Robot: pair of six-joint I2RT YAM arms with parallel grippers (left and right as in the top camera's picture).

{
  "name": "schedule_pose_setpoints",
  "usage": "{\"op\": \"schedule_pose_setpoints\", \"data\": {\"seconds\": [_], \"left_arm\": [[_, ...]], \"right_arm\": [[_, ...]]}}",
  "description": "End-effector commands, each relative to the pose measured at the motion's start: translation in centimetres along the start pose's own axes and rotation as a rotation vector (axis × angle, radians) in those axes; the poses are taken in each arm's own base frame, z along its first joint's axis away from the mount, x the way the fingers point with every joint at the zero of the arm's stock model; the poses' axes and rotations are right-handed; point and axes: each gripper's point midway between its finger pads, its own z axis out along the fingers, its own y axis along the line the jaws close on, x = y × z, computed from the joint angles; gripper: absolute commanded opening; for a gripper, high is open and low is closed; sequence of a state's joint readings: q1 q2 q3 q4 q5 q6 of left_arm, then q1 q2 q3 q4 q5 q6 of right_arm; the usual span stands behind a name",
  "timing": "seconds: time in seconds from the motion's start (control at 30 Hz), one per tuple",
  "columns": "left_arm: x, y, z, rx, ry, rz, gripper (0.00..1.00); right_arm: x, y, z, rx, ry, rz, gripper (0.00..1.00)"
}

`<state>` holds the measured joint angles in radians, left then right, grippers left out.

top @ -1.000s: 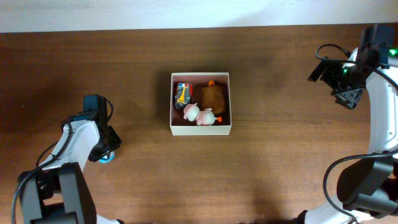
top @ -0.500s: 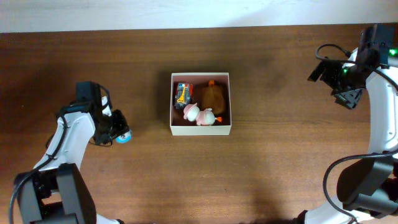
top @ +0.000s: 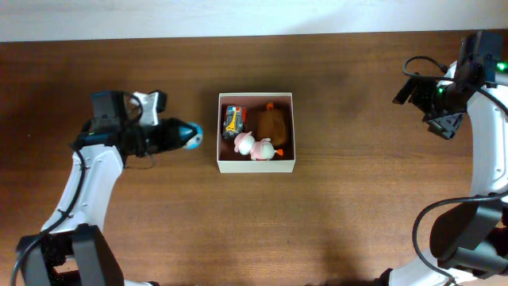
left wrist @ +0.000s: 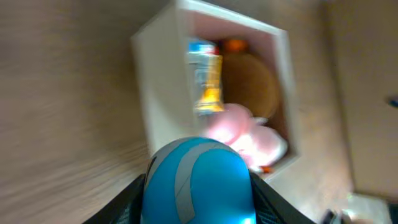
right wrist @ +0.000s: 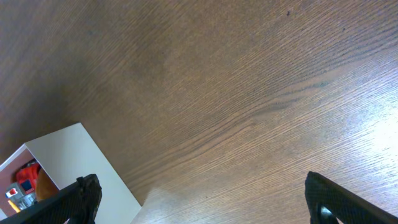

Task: Pack container
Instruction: 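Lift the blue ball and carry it right into the box, then lower the ball into the box and open the left gripper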

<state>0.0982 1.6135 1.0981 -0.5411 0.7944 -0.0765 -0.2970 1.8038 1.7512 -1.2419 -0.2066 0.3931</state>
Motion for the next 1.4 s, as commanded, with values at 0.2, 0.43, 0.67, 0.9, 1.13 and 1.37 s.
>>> {"op": "schedule_pose_setpoints", "data": {"seconds": [0.2, 0.43, 0.67, 0.9, 1.13, 1.37], "left_arm": [[0.6, -7.7, 4.4, 0.059, 0.026, 0.341, 0.48], [1.5, -7.3, 6.6, -0.137, 0.041, 0.413, 0.47], [1.7, -5.0, 6.2, -0.285, 0.056, 0.401, 0.43], [1.9, -4.6, 6.0, -0.302, 0.065, 0.397, 0.67], [2.1, -4.7, 6.1, -0.298, 0.072, 0.395, 1.0], [2.4, -5.9, 6.3, -0.224, 0.082, 0.393, 0.95]], "right_arm": [[-0.1, 0.0, 0.0, 0.007, -0.005, 0.0, 0.99], [-0.1, 0.0, 0.0, 0.007, -0.005, 0.001, 0.99], [-0.1, 0.0, 0.0, 0.007, -0.005, 0.001, 0.99], [-0.1, 0.0, 0.0, 0.007, -0.005, 0.001, 0.99], [-0.1, 0.0, 0.0, 0.007, -0.005, 0.001, 0.99], [-0.1, 0.0, 0.0, 0.007, -0.005, 0.0, 0.99]]}}
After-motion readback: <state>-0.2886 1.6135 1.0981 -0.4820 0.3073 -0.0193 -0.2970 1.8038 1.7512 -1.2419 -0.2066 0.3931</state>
